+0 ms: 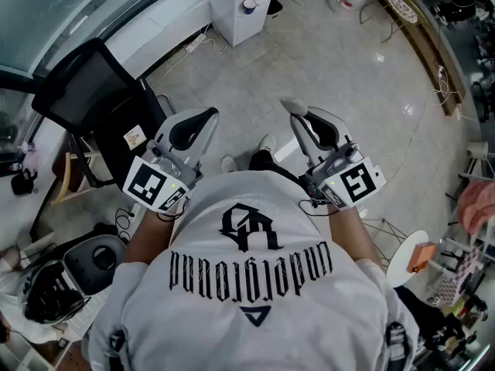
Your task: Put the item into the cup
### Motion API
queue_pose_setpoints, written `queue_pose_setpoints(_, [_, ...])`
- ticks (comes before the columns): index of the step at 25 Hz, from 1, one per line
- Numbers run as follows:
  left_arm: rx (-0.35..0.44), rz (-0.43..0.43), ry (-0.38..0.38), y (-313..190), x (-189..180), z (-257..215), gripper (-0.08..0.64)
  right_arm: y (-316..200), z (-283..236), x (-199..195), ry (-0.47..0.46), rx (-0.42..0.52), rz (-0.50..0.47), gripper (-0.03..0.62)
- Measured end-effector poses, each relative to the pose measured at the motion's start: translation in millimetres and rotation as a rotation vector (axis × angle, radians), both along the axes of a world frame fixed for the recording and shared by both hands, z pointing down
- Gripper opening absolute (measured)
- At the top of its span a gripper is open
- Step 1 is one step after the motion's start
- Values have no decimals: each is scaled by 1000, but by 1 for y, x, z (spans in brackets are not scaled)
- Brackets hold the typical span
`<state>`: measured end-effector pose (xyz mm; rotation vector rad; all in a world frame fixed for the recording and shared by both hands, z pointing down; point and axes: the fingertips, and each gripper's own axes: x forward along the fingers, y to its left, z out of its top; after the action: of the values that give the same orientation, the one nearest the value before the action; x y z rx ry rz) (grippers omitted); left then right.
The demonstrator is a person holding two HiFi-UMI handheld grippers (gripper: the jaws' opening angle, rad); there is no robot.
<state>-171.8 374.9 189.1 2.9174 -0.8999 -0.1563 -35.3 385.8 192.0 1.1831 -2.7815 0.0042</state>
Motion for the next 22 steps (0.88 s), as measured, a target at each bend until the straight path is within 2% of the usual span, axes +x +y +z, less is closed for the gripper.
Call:
queue_pose_setpoints(11, [-10, 5, -3, -10, 4, -1, 15, -10, 0, -4, -9, -5, -9, 57])
queue_pose_setpoints(17, [-19, 9, -11, -16, 18, 3, 15, -15, 1, 10, -18, -1, -5, 57])
queue_pose_setpoints(22, [-19, 12, -16, -30, 42, 2, 15, -29, 0, 37, -23, 0, 3, 57])
